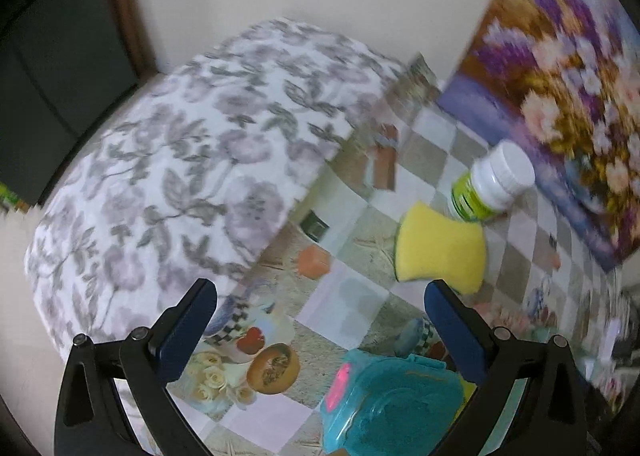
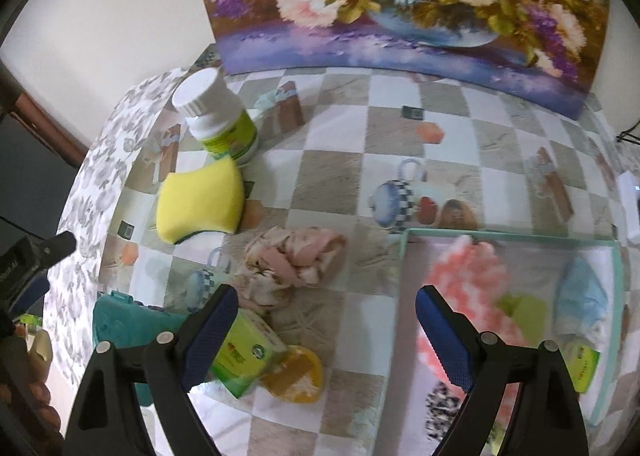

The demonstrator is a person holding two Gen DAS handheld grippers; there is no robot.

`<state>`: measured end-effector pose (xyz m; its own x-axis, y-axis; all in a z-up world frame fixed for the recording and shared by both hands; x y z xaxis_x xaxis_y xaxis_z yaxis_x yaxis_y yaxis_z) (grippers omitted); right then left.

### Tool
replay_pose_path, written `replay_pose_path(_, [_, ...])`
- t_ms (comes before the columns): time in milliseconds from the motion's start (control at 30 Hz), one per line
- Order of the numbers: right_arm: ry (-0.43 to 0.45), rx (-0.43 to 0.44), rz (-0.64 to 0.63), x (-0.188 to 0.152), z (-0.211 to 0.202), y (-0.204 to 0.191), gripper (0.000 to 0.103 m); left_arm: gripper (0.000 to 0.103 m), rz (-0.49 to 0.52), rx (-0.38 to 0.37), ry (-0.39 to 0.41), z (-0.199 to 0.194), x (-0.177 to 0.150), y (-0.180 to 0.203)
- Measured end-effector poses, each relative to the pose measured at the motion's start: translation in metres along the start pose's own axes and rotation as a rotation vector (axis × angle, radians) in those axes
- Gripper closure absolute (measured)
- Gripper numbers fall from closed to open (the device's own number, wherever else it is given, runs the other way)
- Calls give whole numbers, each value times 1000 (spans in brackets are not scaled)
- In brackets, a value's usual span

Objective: Organize soft objects
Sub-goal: 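Move the left gripper to the yellow sponge while the right gripper approaches the pink floral cloth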

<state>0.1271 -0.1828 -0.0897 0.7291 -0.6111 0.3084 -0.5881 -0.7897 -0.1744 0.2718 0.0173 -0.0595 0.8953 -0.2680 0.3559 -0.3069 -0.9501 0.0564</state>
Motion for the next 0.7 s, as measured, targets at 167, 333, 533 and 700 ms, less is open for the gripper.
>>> replay_pose_path(167, [-12, 7, -26, -1, 14, -9, 11, 0, 183, -30, -41, 11, 17, 22])
replay_pose_path(333, [-20, 11, -42, 2, 28, -16, 11, 0, 393, -75, -87, 29, 31, 55])
replay_pose_path(533, [-33, 11, -44, 7, 45, -19, 11, 0, 549, -32, -163, 57, 34, 77])
replay_pose_path(700, [-47, 18, -60, 8, 57, -26, 11, 0, 648, -23, -218, 74, 28, 91])
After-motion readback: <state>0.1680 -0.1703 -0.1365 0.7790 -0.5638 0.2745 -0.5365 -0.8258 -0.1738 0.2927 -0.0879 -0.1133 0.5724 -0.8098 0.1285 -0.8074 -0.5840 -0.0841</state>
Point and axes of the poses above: each gripper's, at about its wrist camera, not at the fingertips, and z roughly the way its jaws point, y to its right, x to its top, the point moved 9 cm from there along z, roughly the way its jaws point, and after that the axes turned 8 degrees about z, right-handed, at the moved point
